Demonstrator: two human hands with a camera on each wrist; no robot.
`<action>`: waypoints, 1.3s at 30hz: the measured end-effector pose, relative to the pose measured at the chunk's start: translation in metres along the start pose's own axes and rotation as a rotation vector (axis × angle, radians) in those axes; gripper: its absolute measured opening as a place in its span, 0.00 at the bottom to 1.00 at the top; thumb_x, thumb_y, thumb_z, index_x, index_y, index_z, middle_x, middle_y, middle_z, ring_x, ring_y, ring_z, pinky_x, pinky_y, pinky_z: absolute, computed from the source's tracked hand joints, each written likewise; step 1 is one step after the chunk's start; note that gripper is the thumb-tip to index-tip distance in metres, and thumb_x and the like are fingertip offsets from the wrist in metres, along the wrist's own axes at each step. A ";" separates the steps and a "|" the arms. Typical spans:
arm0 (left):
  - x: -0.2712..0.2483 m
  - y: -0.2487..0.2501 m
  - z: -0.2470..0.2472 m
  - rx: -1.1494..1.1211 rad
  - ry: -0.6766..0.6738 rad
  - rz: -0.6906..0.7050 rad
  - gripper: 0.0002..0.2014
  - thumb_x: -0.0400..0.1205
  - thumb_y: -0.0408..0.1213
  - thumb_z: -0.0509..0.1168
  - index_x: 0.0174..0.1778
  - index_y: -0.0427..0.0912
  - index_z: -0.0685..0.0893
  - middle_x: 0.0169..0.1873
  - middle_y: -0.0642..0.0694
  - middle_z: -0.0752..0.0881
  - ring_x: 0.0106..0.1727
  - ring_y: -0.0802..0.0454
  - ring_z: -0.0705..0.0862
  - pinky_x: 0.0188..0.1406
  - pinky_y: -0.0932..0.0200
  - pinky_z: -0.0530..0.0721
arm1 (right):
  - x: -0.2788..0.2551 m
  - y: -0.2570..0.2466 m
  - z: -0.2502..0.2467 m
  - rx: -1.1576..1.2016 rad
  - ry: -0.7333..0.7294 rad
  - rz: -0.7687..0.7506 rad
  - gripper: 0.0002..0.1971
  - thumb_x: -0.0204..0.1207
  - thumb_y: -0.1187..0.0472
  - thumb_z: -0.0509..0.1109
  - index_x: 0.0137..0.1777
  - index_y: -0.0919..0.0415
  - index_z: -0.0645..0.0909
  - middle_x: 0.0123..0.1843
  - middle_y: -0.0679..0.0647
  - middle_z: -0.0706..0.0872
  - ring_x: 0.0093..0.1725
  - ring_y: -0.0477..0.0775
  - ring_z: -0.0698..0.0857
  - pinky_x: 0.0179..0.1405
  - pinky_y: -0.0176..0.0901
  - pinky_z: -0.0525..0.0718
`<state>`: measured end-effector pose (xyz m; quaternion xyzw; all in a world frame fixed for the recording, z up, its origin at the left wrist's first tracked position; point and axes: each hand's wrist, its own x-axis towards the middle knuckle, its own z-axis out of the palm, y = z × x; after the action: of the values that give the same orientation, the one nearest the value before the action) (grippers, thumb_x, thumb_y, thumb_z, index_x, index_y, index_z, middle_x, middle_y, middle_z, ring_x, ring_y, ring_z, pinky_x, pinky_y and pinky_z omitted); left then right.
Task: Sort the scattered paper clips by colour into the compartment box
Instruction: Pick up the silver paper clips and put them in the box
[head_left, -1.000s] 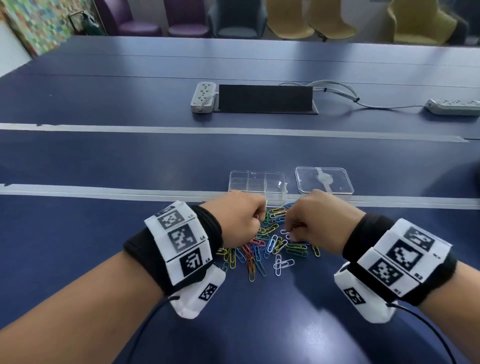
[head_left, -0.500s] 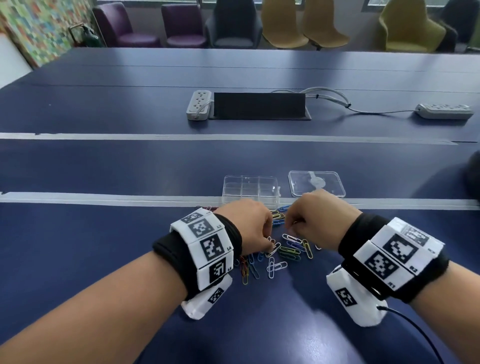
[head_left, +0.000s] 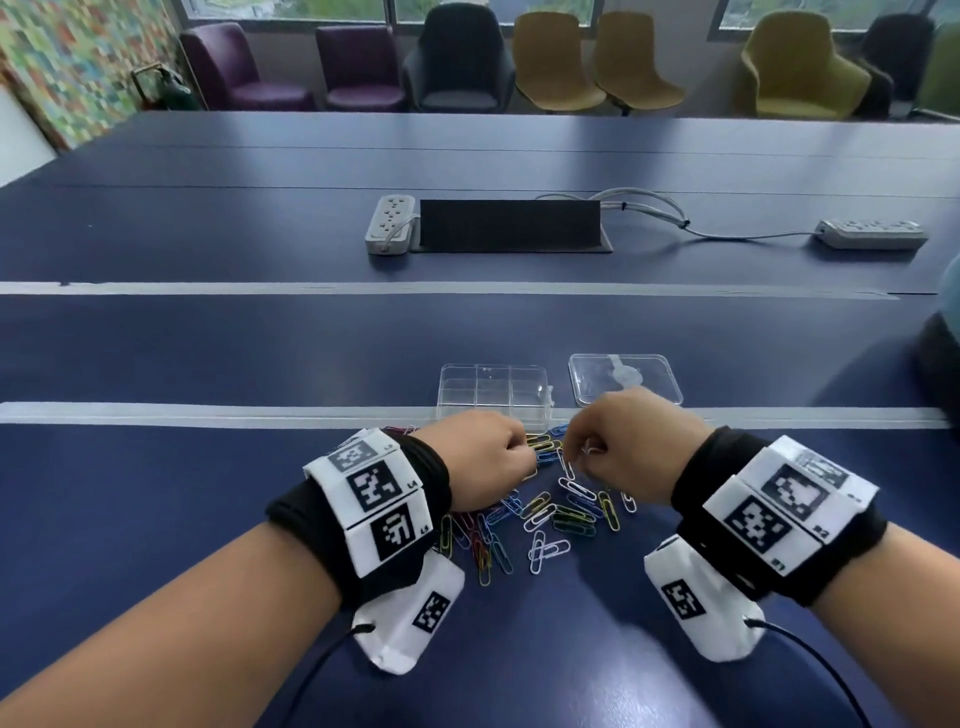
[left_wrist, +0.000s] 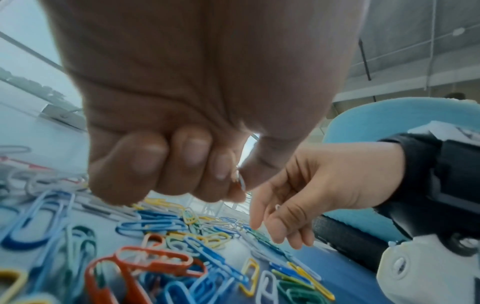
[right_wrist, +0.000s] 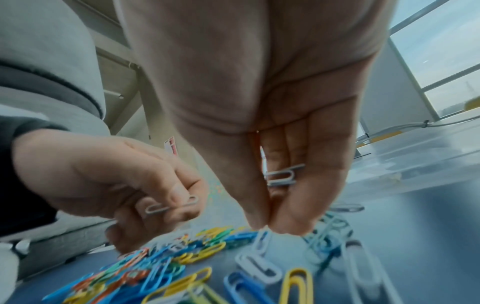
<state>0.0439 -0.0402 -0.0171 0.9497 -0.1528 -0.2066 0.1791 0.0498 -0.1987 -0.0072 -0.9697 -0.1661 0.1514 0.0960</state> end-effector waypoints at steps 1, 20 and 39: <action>0.000 0.000 0.000 -0.024 0.001 -0.004 0.10 0.83 0.41 0.53 0.40 0.43 0.75 0.38 0.47 0.78 0.43 0.49 0.75 0.41 0.62 0.69 | 0.001 0.003 -0.001 0.005 0.018 0.009 0.14 0.72 0.65 0.64 0.48 0.50 0.89 0.45 0.49 0.91 0.48 0.52 0.85 0.44 0.34 0.81; 0.000 0.013 0.003 0.036 -0.051 0.068 0.03 0.80 0.38 0.56 0.43 0.49 0.73 0.42 0.49 0.77 0.46 0.49 0.74 0.49 0.59 0.74 | 0.010 0.000 -0.001 0.009 -0.036 0.170 0.07 0.69 0.63 0.67 0.33 0.59 0.87 0.34 0.56 0.89 0.40 0.54 0.85 0.41 0.39 0.83; -0.002 0.017 0.012 0.207 -0.033 0.131 0.06 0.77 0.38 0.65 0.45 0.45 0.87 0.38 0.50 0.82 0.44 0.51 0.81 0.40 0.63 0.73 | -0.006 0.025 0.002 1.205 -0.248 0.318 0.07 0.79 0.65 0.59 0.40 0.60 0.76 0.28 0.54 0.77 0.22 0.49 0.77 0.16 0.33 0.75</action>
<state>0.0329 -0.0577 -0.0199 0.9475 -0.2381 -0.1932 0.0907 0.0510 -0.2233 -0.0135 -0.7335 0.0847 0.3421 0.5813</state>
